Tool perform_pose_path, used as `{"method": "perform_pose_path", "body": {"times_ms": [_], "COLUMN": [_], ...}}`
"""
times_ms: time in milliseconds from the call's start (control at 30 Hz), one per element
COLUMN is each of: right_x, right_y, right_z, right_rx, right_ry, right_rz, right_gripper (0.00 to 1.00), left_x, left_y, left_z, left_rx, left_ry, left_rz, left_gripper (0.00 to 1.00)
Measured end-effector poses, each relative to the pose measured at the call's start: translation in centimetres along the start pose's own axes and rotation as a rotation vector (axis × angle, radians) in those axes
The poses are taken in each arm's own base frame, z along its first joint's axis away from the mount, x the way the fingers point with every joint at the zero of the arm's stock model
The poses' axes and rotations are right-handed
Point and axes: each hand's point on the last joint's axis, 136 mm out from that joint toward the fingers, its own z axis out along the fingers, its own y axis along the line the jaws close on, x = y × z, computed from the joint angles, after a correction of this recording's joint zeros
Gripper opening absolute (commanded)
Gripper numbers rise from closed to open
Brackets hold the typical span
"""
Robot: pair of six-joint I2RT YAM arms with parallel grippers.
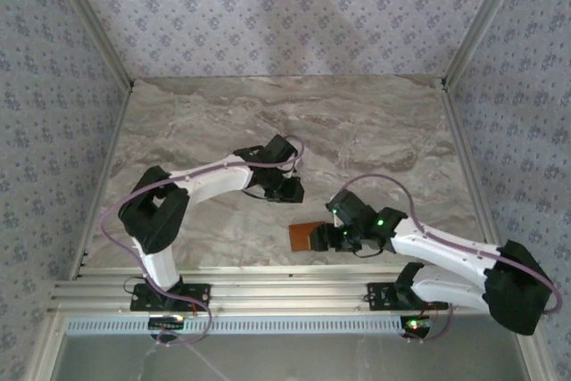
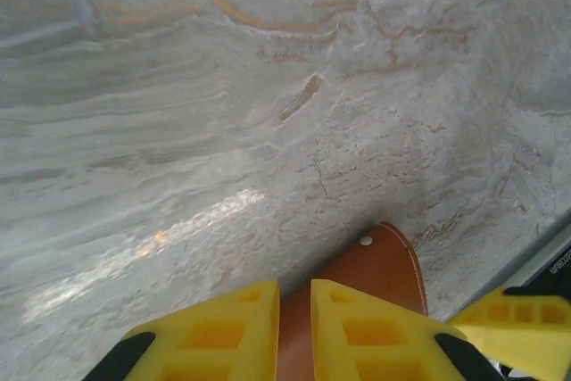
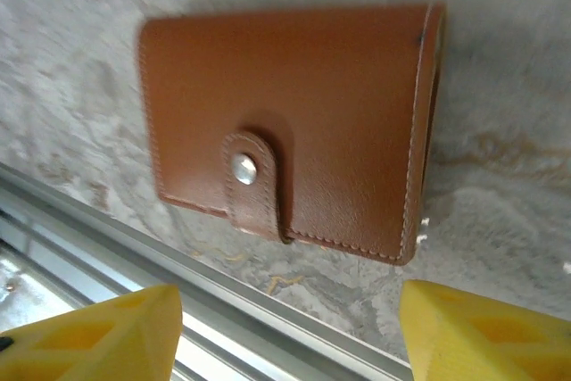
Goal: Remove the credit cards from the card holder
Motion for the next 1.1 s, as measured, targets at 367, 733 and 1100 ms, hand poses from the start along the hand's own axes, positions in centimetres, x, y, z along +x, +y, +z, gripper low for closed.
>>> {"method": "perform_pose_path", "body": {"times_ms": [367, 733, 1100], "right_x": [-0.4, -2.0, -9.6], "right_y": [-0.3, 0.3, 4.5], "right_z": [2.9, 3.9, 1.8], "right_rx": [0.041, 0.066, 0.090], "right_ry": [0.025, 0.120, -0.064], "right_rz": [0.084, 0.127, -0.126], "right_gripper": [0.55, 0.52, 0.51], "left_x": [3.4, 6.7, 5.8], "left_y": [2.1, 4.9, 5.0], "left_z": [3.3, 1.3, -3.1], "left_rx": [0.033, 0.018, 0.054], "left_ry": [0.101, 0.065, -0.063], "left_rz": [-0.055, -0.137, -0.177], "left_gripper": [0.17, 0.16, 0.16]}}
